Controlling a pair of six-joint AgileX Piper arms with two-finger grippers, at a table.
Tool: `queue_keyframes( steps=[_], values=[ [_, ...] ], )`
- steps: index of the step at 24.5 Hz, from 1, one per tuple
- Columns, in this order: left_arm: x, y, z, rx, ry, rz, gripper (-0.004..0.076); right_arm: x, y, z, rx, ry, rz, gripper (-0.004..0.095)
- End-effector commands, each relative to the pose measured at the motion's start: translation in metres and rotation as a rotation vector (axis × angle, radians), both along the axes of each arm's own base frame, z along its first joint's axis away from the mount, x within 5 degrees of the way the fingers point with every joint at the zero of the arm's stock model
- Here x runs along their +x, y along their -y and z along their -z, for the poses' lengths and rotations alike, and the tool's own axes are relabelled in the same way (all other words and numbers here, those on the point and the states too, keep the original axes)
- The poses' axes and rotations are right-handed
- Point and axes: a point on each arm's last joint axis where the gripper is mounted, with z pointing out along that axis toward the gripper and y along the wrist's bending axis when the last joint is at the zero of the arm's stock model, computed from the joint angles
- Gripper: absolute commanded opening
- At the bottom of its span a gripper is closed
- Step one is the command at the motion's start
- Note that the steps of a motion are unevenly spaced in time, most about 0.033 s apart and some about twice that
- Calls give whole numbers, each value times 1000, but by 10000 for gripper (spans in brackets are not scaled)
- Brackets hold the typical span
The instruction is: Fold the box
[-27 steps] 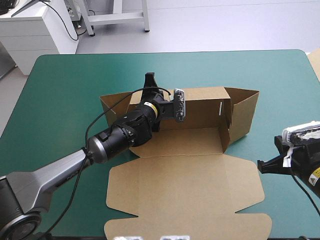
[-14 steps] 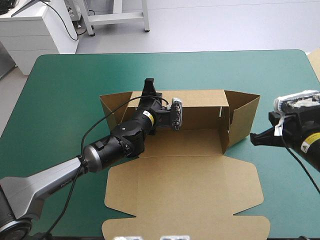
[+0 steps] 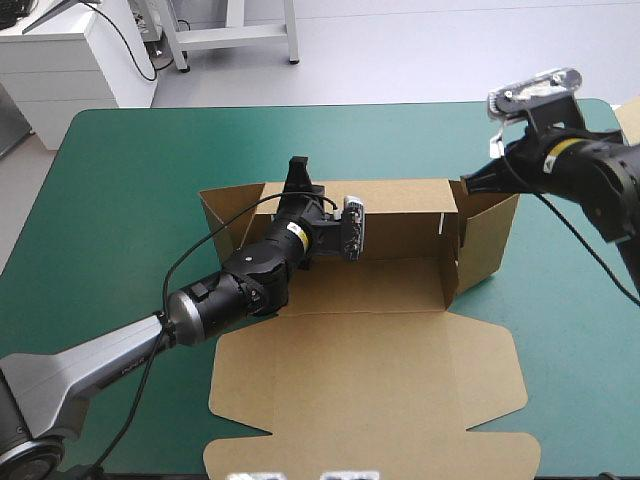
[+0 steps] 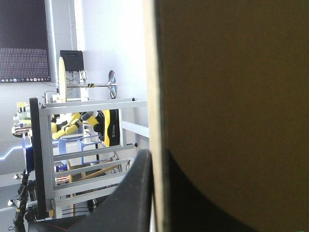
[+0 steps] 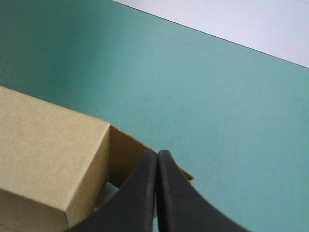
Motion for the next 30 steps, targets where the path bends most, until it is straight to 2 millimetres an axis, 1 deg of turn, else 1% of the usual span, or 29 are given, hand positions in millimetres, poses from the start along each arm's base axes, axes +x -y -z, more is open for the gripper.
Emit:
queue_keyframes(
  steps=[1,3,6,7,8,9,10,11,12,15,19,24,30],
  values=[
    [-4,-7,-19,-59,25,-38,-8,15,3,-23,35,59,-34,-21],
    [-4,-7,-19,-59,25,-38,-8,30,5,-24,87,22,-72,-21],
    [-4,-7,-19,-51,28,-34,-8,56,17,-16,159,-56,-79,-21],
    [-4,-7,-19,-62,28,-39,-8,73,26,-6,190,-117,-56,-21],
    [-4,-7,-19,-64,27,-40,-8,79,30,-2,192,-141,-45,-21],
    [-4,-7,-19,-66,27,-41,-8,93,35,12,189,-191,-24,-21],
    [-4,-7,-19,-65,28,-40,-8,99,36,17,186,-206,-19,-21],
    [-3,-7,-19,-62,36,-39,-8,109,37,27,182,-235,-12,-21],
    [-3,-7,-20,-63,42,-39,-8,113,37,32,182,-249,-11,-21],
    [-3,-7,-20,-59,50,-37,-8,135,37,57,182,-310,-3,-21],
    [-3,-8,-19,-68,34,-53,-8,151,35,80,181,-374,-10,-21],
    [-3,-7,-15,-77,5,-58,-8,153,35,83,179,-381,-16,-21],
    [3,-1,0,-41,-20,-60,-8,153,32,85,214,-395,-29,-21]
  ],
)
